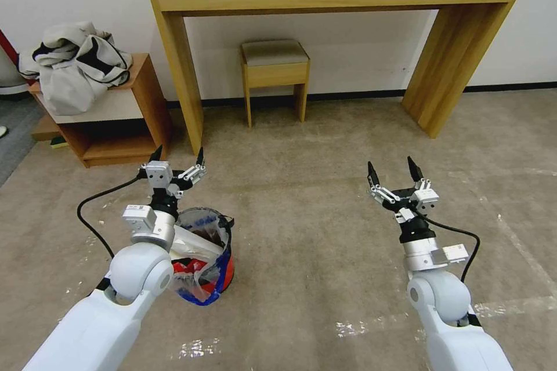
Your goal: Pick up the trash bin and place the garbage on the floor into it.
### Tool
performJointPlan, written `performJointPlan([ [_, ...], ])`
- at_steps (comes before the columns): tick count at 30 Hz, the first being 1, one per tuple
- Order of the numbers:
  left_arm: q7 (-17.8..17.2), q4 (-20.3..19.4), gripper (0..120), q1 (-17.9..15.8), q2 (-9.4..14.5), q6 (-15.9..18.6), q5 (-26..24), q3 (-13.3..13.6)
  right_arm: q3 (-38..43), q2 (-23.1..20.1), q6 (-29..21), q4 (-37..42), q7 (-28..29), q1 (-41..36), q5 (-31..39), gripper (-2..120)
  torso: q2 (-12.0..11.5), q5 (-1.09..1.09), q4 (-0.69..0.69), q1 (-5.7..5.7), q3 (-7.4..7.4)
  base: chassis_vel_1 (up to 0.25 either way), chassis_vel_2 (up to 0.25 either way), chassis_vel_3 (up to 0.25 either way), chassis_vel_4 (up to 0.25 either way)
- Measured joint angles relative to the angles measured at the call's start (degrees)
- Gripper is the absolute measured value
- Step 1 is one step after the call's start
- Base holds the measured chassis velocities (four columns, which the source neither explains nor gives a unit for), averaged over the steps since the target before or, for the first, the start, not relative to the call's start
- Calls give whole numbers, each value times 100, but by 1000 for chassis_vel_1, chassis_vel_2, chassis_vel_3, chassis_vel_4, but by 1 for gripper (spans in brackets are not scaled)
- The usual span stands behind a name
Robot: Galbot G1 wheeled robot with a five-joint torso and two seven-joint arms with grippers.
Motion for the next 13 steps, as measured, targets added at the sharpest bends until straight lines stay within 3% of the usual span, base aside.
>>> performJointPlan([
  [13,-6,0,100,-1,0,0,0,0,-1,-1,-4,0,4,2,5,100,0,0,0,0,0,0,0,0,0],
])
